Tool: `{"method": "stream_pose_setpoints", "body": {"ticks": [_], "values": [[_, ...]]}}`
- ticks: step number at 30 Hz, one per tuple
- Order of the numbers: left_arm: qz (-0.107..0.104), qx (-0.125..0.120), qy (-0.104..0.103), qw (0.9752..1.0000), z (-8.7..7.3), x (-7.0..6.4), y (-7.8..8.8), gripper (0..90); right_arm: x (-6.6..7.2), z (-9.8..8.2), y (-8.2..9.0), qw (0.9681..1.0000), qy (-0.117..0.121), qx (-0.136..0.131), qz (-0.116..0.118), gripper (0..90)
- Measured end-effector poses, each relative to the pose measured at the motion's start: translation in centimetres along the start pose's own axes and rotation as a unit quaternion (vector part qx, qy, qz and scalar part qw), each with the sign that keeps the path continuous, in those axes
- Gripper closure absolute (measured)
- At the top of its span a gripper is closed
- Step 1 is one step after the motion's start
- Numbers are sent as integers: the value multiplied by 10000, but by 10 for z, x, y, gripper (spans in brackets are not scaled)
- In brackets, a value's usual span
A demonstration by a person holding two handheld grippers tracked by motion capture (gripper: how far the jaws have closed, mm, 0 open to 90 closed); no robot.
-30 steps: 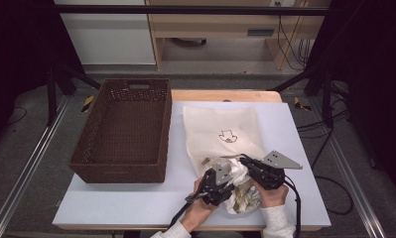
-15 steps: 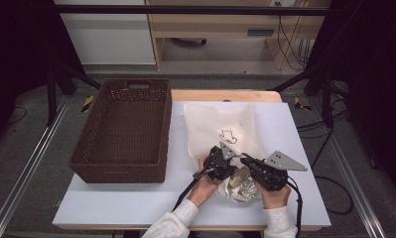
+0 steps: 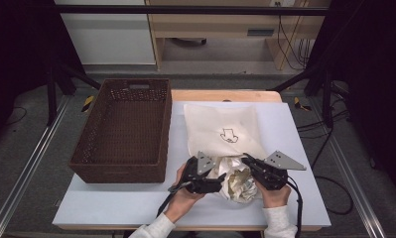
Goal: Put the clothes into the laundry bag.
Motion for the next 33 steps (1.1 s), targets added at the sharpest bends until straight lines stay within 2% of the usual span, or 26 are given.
{"method": "stream_pose_setpoints", "body": {"ticks": [1,4,6,10,13,15,16,18,20,22,25,29,33], "values": [[11,67,7,10000,-6,3,2,325,0,0,0,10000,2,7,-3,871],[-15,225,193,9996,-22,8,1,396,1,-1,-1,10000,25,18,-8,871],[-92,174,382,9991,-25,6,-2,448,1,-1,-1,10000,40,22,1,871],[20,236,231,9995,-29,-1,-16,464,1,-1,-1,10000,25,32,-5,870],[130,240,166,9995,-29,1,-25,478,1,-1,-1,10000,35,29,-11,870],[255,299,200,9990,-30,4,-29,566,2,-2,-1,10000,46,36,-7,870],[309,352,145,9988,-32,5,-29,615,2,-1,-1,10000,49,35,-5,870],[323,388,107,9987,-35,7,-29,699,1,-1,0,10000,24,33,-4,870],[269,421,166,9986,-37,7,-27,788,1,-1,-1,10000,11,25,-2,871],[266,404,195,9986,-36,8,-25,838,1,-1,-1,10000,22,26,-2,870],[292,393,87,9988,-33,6,-14,848,1,-1,-1,10000,24,29,-8,870],[315,318,-23,9990,-29,8,20,850,0,-1,0,10000,17,20,-18,870],[234,444,110,9987,-43,18,46,846,2,-1,-1,10000,20,40,-19,870]]}}
Point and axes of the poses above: each handheld gripper's, and its own axes: y roughly backward along the jaws, z roughly out of its top, x roughly to its left, the point moved 10 cm from there along -y, roughly forward along the jaws, and after that the axes turned 7 degrees about -x, right-handed, at the moved point
